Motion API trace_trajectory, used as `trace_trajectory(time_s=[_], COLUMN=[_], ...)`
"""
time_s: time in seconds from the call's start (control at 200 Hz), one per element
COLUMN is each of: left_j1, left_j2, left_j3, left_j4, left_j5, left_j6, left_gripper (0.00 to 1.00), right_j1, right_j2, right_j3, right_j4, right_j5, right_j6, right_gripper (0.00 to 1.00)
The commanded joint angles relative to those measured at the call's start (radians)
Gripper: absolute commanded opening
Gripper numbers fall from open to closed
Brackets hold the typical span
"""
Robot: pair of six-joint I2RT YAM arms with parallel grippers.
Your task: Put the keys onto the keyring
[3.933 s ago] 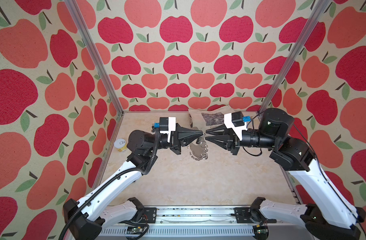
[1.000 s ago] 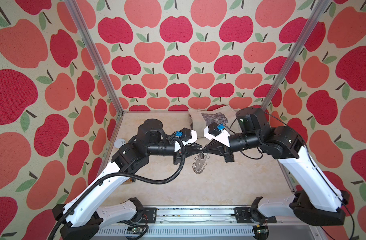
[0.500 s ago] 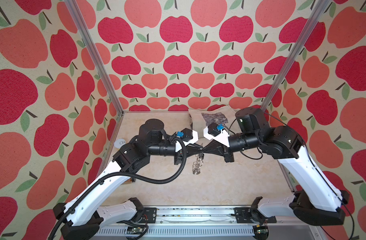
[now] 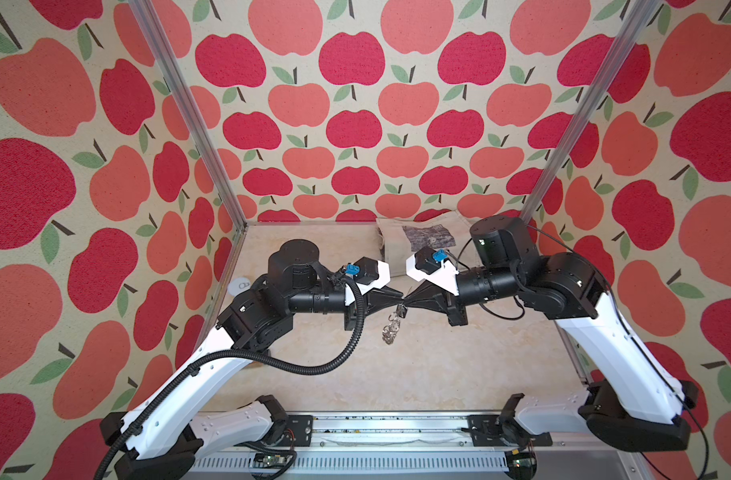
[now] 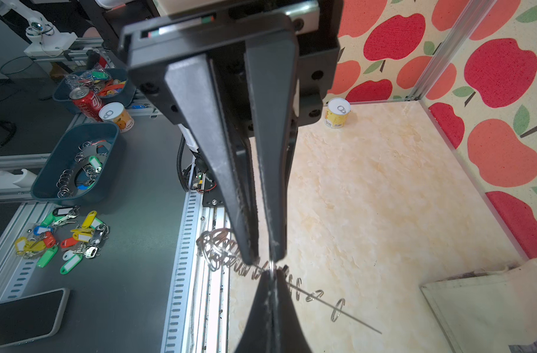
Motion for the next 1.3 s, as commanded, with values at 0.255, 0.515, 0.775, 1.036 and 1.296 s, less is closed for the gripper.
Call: trace_trajectory(time_s=[0.255,0.515,0.775,1.036,1.296], left_j1=[-0.006,-0.004,-0.003,-0.001,-0.001], left_j2=[0.002,0.006,0.009,0.011,0.011], left_j3=[0.004,-0.008,-0.010,-0.018,-0.020], left_j4=[0.004,-0.001,0.003,0.010,0.016], left_j5=[0.006,-0.014,-0.010,-0.009,-0.009], left_j6=[-0.015,-0.005,-0.011,-0.023,-0.024], left_gripper=[0.17,0.18,0.18,0.13,0.05], right_j1=[0.010,0.012,0.012,0.014,0.016], right_j2=[-0.017,-0.014,-0.017,-0.023,-0.025], right_j3=[0.027,0.032,0.035,0.029,0.023], right_j4=[0.029,0.031,0.034,0.044,0.049], right_j5=[-0.013,-0.020,-0.014,-0.016,-0.024], right_j6=[-0.015,-0.015,-0.018,-0.017,-0.013], right_gripper=[0.00,0.00,0.00,0.00,0.00])
